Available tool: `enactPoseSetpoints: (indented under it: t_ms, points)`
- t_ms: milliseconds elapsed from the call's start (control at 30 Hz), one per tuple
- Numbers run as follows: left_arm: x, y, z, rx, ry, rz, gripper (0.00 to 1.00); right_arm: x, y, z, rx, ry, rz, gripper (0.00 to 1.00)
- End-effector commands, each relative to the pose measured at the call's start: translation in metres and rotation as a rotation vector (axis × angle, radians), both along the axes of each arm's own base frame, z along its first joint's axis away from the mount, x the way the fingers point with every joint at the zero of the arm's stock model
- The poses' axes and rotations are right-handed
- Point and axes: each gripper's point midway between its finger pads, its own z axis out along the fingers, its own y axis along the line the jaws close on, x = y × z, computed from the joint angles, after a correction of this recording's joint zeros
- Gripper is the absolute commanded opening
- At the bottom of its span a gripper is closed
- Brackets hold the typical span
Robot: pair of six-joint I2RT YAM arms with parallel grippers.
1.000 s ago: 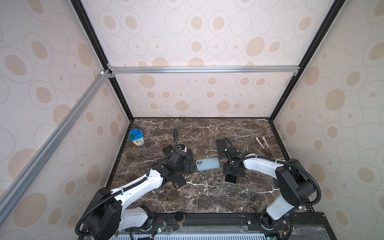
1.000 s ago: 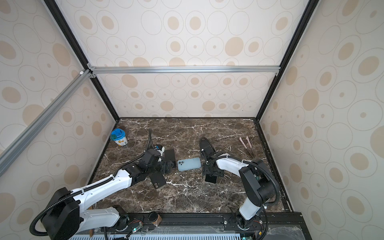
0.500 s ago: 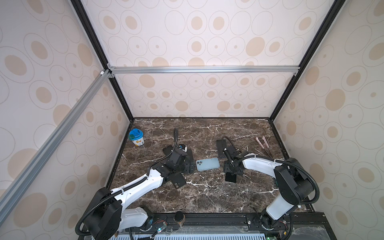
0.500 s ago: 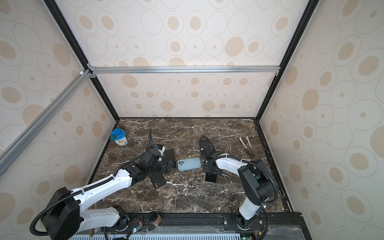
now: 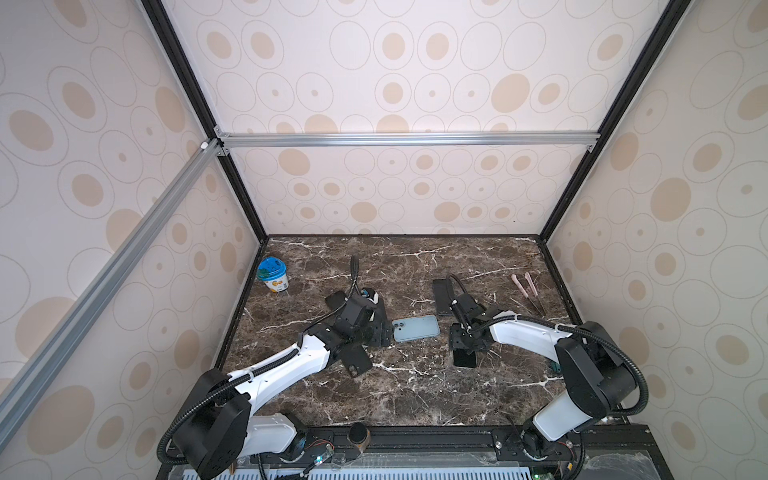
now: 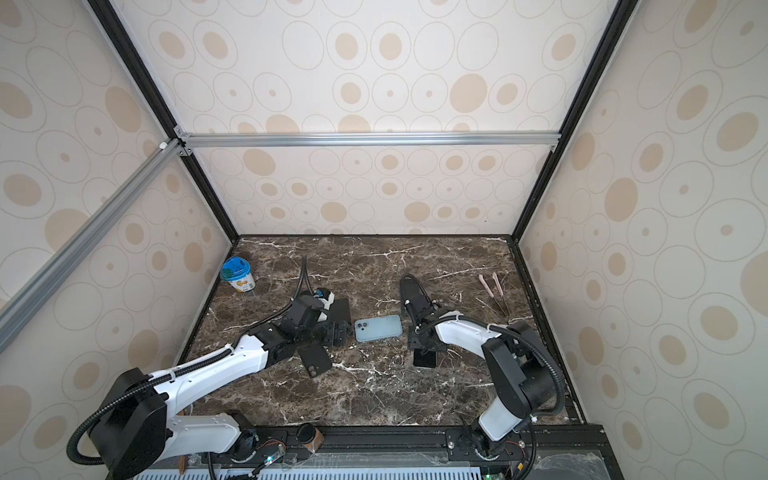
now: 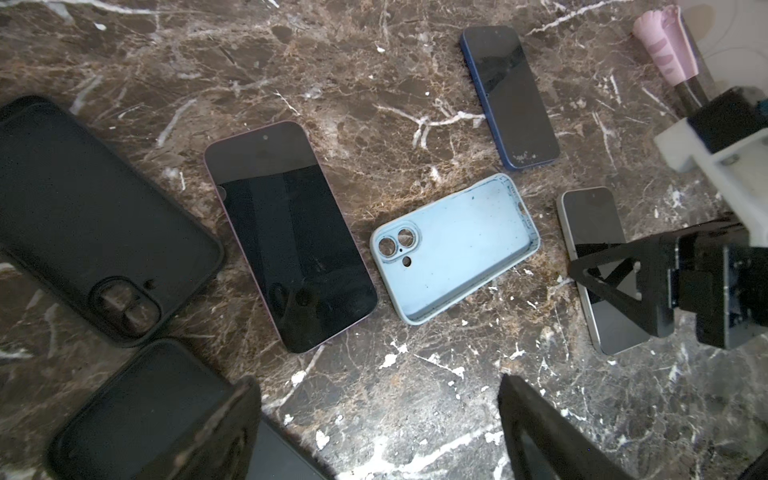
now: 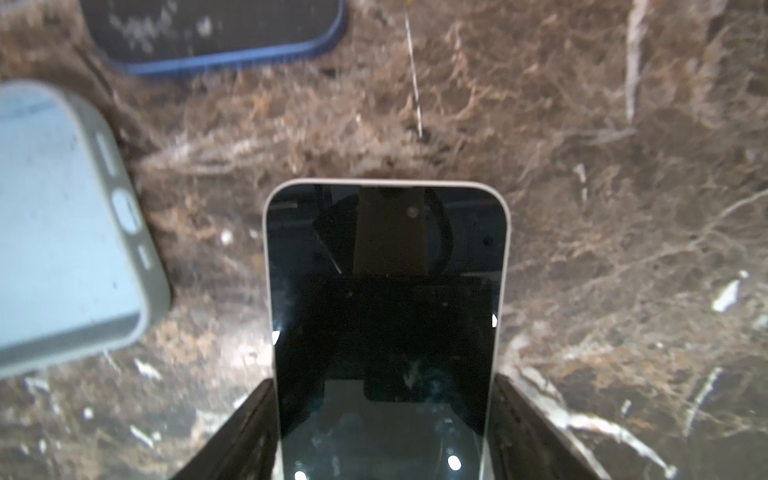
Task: Put the phone into the phone case
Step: 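Carry the white-framed phone toward the left gripper while the left gripper rises to meet it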
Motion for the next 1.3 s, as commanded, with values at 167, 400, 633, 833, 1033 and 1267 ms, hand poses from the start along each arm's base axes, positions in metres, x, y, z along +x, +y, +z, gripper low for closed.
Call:
enactPoseSetpoints:
  t_ms: [167,400,633,833,1033,1267]
  points:
    - [0.016,-0.024,0.043,-0.167,-0.036,-0.097,0.90,0.006,0.015,0.044,0.049,-0.119,0.163,0.22]
    - [0.016,-0.041,0.070,-0.292,-0.032,-0.208,0.89,0.010,0.043,0.089,0.128,-0.266,0.335,0.14]
    - [0.009,-0.058,0.081,-0.391,0.004,-0.310,0.86,0.000,0.079,0.125,0.217,-0.366,0.534,0.13]
    - [0.001,-0.065,0.086,-0.436,0.031,-0.361,0.84,-0.012,0.105,0.158,0.240,-0.455,0.674,0.13]
    - [-0.010,-0.070,0.097,-0.508,0.037,-0.410,0.78,-0.018,0.121,0.176,0.200,-0.504,0.767,0.13]
    - [-0.021,-0.074,0.109,-0.622,0.044,-0.442,0.69,-0.023,0.132,0.191,0.188,-0.544,0.825,0.13]
